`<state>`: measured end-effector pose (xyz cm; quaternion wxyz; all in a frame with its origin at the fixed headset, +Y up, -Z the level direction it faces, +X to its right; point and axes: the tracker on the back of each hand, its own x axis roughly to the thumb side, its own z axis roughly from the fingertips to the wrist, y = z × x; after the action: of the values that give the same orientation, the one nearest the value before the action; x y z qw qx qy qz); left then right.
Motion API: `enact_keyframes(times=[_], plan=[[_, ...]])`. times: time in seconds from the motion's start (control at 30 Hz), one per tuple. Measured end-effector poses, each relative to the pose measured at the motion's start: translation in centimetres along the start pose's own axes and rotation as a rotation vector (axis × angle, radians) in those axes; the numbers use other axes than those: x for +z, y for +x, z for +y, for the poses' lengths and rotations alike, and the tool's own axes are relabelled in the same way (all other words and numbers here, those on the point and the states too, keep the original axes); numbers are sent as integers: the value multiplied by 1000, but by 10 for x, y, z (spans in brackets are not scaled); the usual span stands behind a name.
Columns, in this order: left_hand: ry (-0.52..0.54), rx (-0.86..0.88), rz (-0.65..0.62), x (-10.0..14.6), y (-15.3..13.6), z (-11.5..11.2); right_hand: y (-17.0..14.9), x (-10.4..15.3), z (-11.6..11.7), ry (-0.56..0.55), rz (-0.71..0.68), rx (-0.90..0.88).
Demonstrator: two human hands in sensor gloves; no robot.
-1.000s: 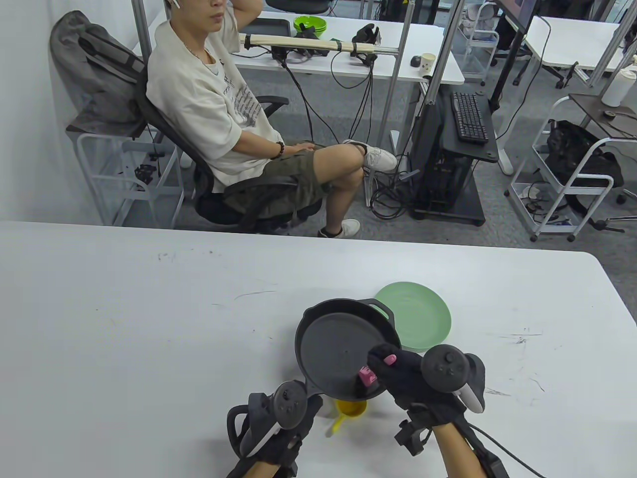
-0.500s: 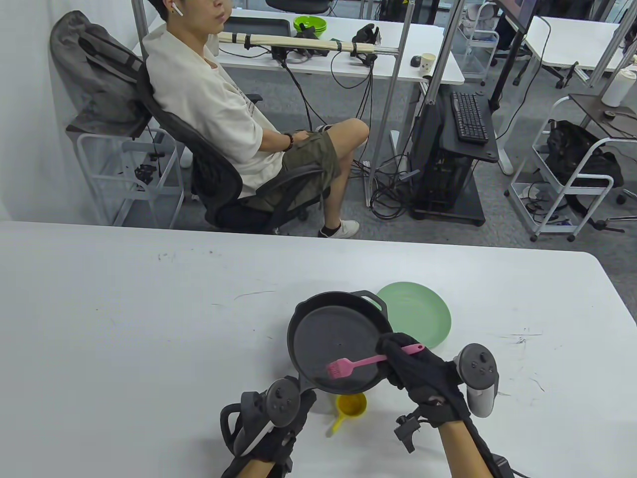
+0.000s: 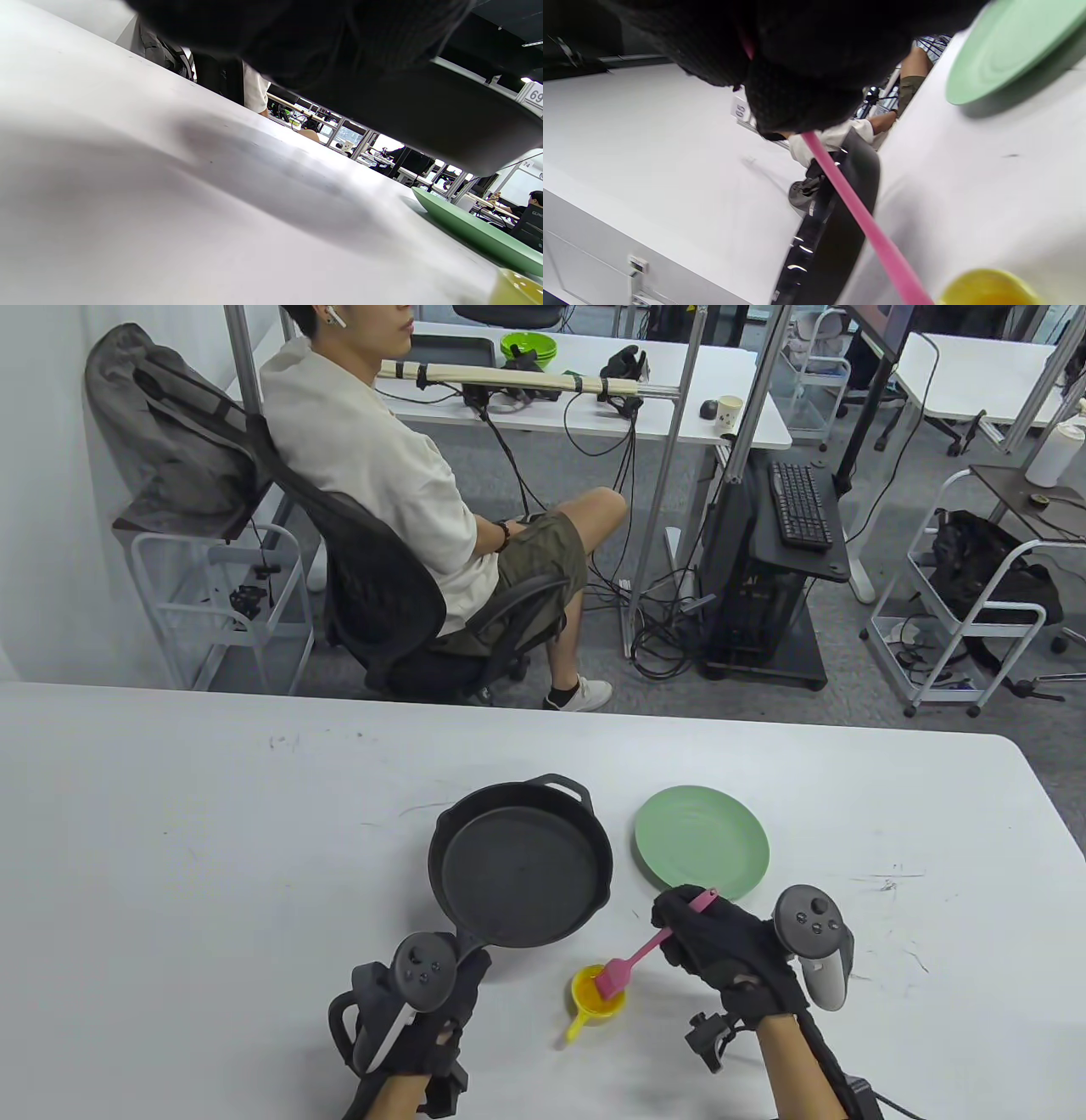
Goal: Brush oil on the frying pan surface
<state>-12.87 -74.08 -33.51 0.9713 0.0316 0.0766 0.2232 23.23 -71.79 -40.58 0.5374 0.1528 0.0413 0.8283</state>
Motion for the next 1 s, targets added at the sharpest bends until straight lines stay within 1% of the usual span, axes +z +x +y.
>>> enact_keyframes(times=[0.1, 0.27, 0.77, 1.0], plan=[[-1, -5, -5, 0, 0, -1, -4, -2, 7, 11, 21, 27], [-6, -14, -13, 0, 2, -1, -4, -2, 13, 7, 22, 129], [-8, -25, -22, 1, 5, -2, -2, -3, 20, 28, 8, 169], [-10, -29, -22, 1, 5, -2, 3, -1, 16, 26, -18, 146]])
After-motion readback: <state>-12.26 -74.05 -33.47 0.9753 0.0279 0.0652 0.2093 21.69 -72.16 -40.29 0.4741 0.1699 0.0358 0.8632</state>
